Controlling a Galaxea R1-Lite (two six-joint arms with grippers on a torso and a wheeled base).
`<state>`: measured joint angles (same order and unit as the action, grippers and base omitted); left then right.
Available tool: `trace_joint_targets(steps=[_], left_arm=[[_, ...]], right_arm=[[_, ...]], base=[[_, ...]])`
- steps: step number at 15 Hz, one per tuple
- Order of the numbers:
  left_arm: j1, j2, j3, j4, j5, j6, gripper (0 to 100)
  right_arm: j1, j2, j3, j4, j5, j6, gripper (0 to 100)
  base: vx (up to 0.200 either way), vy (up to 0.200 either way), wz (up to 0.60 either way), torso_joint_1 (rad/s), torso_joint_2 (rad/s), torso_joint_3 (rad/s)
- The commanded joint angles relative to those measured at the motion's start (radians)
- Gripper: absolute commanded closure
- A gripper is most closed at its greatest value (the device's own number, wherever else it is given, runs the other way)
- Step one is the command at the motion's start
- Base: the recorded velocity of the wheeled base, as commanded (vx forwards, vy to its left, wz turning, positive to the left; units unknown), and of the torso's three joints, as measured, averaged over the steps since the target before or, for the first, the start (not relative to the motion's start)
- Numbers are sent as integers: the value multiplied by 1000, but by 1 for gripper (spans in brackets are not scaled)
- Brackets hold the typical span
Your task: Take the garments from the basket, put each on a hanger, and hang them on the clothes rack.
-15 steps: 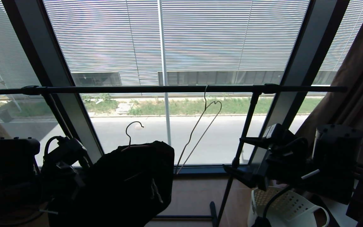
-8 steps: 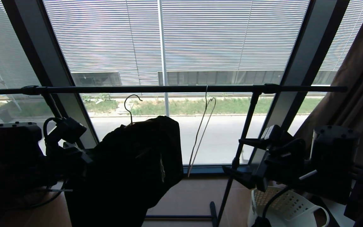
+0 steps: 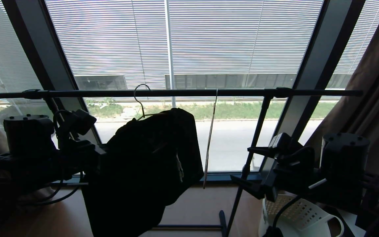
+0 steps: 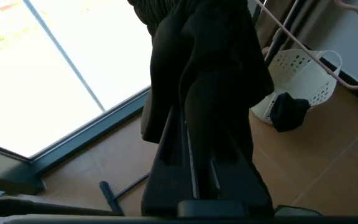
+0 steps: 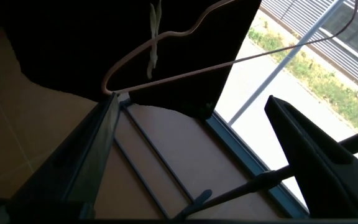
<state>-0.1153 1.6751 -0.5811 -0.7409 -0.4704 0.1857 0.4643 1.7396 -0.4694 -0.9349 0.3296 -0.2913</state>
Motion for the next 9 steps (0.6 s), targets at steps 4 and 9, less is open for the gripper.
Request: trace_joint_targets(steps=[4, 9], left_arm=[[-6, 66, -10, -138, 4, -95, 100], [-9, 133, -22, -169, 6, -114, 100]], right_arm=[[1, 3, 0, -1, 0, 0, 0], [1, 5, 0, -1, 0, 0, 0]], base=[[0, 0, 0, 0, 0, 0], [0, 0, 0, 0, 0, 0]])
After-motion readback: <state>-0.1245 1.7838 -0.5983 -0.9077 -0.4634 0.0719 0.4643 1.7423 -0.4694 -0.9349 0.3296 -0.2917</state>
